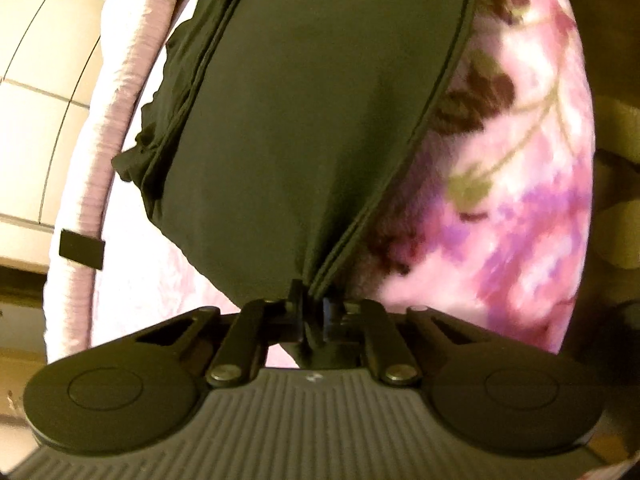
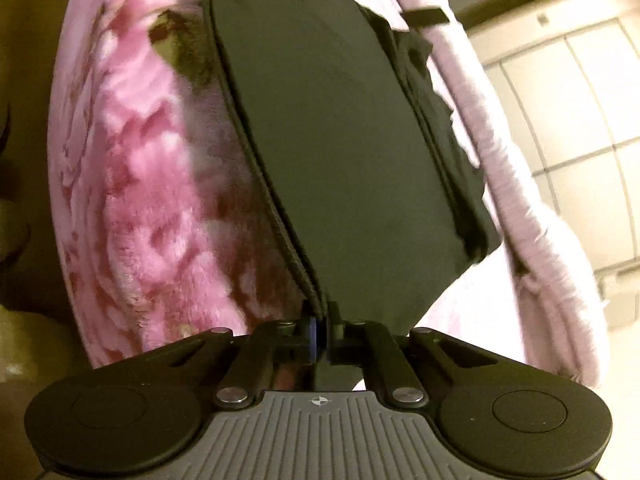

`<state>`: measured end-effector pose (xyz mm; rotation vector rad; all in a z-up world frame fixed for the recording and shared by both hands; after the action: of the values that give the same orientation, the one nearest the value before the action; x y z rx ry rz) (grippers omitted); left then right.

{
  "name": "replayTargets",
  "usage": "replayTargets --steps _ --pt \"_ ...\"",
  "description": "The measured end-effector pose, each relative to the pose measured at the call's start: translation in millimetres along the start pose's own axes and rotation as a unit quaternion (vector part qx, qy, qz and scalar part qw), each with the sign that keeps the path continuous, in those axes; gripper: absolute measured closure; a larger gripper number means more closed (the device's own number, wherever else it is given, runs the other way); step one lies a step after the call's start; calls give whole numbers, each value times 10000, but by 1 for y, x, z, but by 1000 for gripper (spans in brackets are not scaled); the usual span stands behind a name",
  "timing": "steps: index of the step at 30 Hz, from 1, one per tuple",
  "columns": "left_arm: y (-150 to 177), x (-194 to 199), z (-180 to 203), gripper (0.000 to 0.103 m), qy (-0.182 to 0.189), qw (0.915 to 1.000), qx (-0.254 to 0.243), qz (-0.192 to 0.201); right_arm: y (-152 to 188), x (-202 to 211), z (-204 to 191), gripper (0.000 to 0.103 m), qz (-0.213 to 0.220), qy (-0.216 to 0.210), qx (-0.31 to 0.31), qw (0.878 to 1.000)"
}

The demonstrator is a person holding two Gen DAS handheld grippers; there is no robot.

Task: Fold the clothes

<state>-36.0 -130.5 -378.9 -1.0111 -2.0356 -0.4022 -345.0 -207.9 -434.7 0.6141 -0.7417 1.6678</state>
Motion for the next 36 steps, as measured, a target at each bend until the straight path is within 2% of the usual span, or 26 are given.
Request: replayTargets --steps 5,13,16,18,22,26,29,32,36 --pt "13 37 -2 101 170 9995 -234 139 1 26 9 101 39 -203 17 9998" --pt "39 108 -7 102 605 9981 -89 118 4 109 20 101 -56 -732 38 9973" --pt "40 128 -9 102 771 9969 -88 157 6 137 26 101 -148 -911 -23 9957" --pt "34 133 -24 102 788 9967 6 214 3 151 39 101 -186 -943 -100 9953" --pt "17 126 -92 102 721 9958 490 280 -19 160 99 101 -59 -651 -190 9977" --pt "-13 97 -185 102 535 9952 736 351 -49 132 182 101 59 -346 -336 9988" --pt "-44 59 -254 102 535 9940 893 319 -69 89 243 101 42 -309 -460 9985" --pt "-78 4 -309 102 665 9923 1031 190 -89 29 295 101 -23 -545 -641 9965" --pt "-114 -74 -349 102 938 9884 1185 -119 -108 -65 345 101 -149 -1054 -984 9894"
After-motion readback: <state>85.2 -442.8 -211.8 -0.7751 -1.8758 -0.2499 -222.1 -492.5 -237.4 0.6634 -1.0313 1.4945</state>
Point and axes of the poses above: each gripper's, at about its wrist camera, not at the fingertips, and x roughly against the way its jaws point, z to its right, y to its underside, the point moved 2 cm from there along -x, roughly the way its jaws point, and after that the axes turned 8 degrees about -z, right-handed, at the moved point
